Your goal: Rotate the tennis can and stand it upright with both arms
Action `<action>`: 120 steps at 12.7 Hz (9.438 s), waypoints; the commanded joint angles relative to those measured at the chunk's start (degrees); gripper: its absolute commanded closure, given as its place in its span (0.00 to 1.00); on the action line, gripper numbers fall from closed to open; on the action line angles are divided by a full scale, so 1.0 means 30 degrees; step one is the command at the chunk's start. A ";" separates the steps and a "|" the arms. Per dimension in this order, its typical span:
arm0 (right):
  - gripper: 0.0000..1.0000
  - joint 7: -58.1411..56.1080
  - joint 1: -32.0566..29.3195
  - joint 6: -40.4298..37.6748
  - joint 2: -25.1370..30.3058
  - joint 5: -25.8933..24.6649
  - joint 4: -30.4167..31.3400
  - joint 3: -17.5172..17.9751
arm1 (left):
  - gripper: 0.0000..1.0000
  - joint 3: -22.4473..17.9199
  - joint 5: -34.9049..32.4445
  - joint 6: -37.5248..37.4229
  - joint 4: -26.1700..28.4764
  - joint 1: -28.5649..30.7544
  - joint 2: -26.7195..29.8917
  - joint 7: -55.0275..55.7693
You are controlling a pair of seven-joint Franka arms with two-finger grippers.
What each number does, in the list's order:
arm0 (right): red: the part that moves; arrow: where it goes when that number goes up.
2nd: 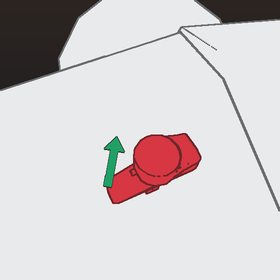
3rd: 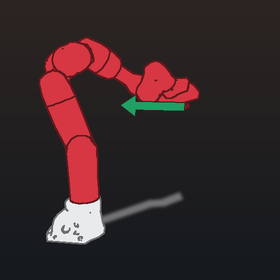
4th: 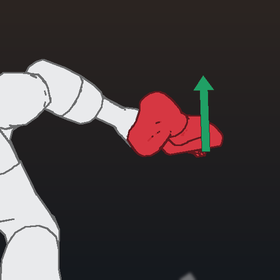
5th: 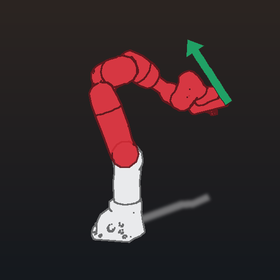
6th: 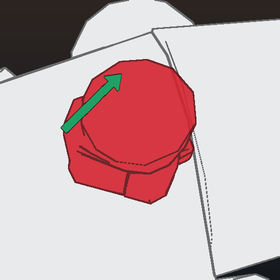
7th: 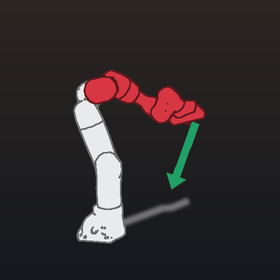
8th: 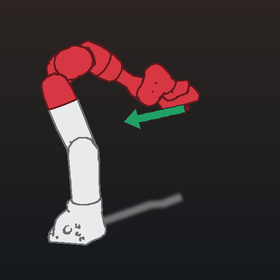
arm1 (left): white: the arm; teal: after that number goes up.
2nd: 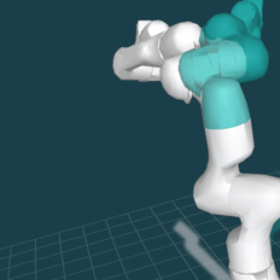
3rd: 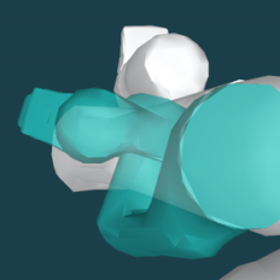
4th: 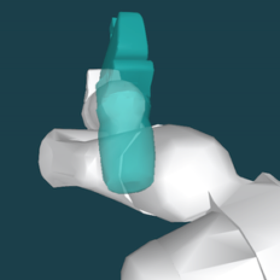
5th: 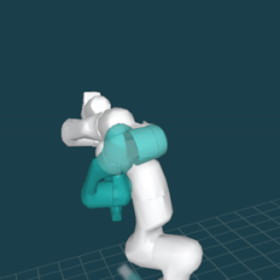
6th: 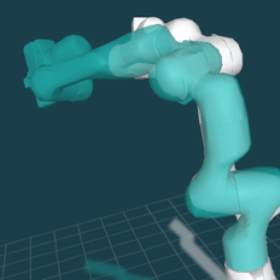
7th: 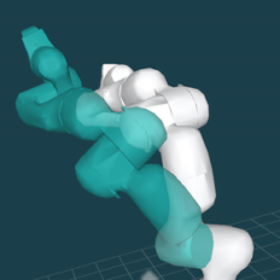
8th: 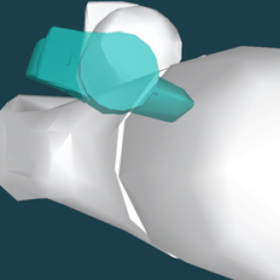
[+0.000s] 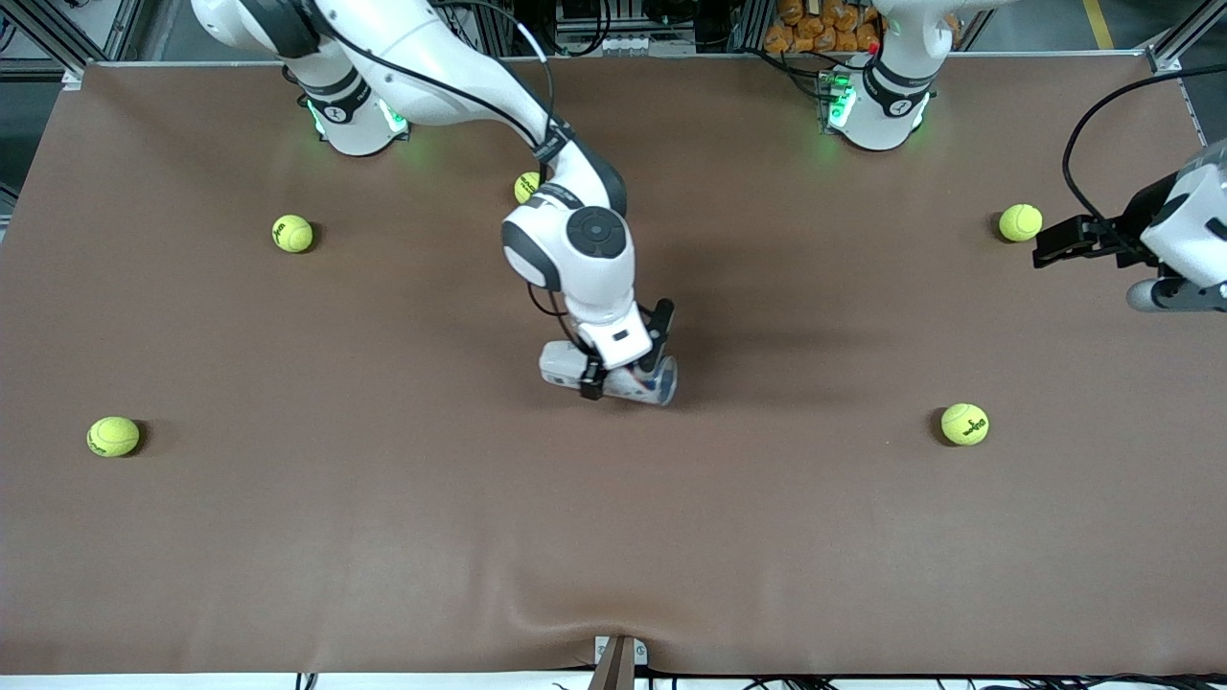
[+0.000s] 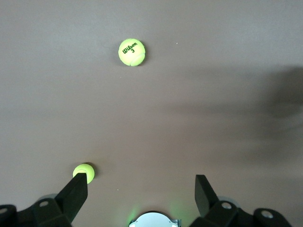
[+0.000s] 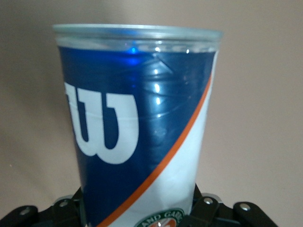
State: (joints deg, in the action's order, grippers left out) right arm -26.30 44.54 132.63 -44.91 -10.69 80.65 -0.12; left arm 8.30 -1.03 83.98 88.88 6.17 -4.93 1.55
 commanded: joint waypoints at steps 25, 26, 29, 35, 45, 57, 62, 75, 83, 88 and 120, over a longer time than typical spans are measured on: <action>0.00 0.3425 -0.5930 -0.5364 0.4774 -0.2677 -0.1103 -0.0283 | 0.00 0.0455 0.9972 1.1008 0.3086 -0.4895 -0.6734 0.3935; 0.00 0.3783 -0.6985 -0.5305 0.4921 -0.2619 -0.1103 -0.0254 | 0.00 0.0687 1.1462 1.3002 0.4433 -0.5275 -0.6764 0.3907; 0.00 0.3845 -0.9215 -0.5771 0.6060 -0.1275 -0.0754 -0.0283 | 0.00 0.1128 1.6091 1.5774 0.5794 -0.5981 -0.7609 0.3381; 0.00 0.7054 -1.1828 -0.8053 0.7353 0.0072 -0.0283 -0.0283 | 0.00 0.1158 2.5180 1.5281 0.6586 -0.5690 -0.9983 -0.4466; 0.00 0.9144 -1.4201 -1.4358 1.1448 0.3095 0.2174 -0.0312 | 0.30 0.1158 3.0368 1.2967 0.6264 -0.5689 -1.2094 -0.7955; 0.00 0.9294 -1.5781 -1.6400 1.3946 0.3937 0.0889 -0.0722 | 1.00 0.1540 2.9686 1.2289 0.2665 -0.6098 -1.1311 -0.2998; 0.00 0.9207 -1.6459 -1.7608 1.4033 0.5237 0.0217 -0.0605 | 1.00 0.1627 2.0609 1.2348 -0.1984 -0.7706 -1.0572 0.8189; 0.00 0.9207 -1.5698 -1.8284 1.4561 0.4092 0.0157 -0.0809 | 1.00 -0.4024 0.2257 1.1411 -0.6275 -1.7841 -1.1040 1.4161; 0.00 0.8943 -1.4995 -1.8605 1.5469 0.3626 0.0391 -0.1778 | 0.82 -0.4320 0.0403 1.1528 -0.6247 -1.8990 -1.1862 1.2432; 0.00 0.8943 -1.5081 -1.8723 1.5440 0.3095 0.0274 -0.1718 | 0.00 -0.4350 0.0403 1.1850 -0.6247 -1.8932 -1.1716 1.2374; 0.00 0.8972 -1.4759 -1.8547 1.5264 0.3271 0.0215 -0.1631 | 0.00 -0.3002 0.0315 0.1009 0.0314 -0.2379 0.2492 0.2156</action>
State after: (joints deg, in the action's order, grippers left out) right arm 0.83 -0.08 76.74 0.46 -0.52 80.98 -4.95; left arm -1.64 1.04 84.53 84.61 -2.50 -1.48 11.46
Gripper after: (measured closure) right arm 0.000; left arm 0.000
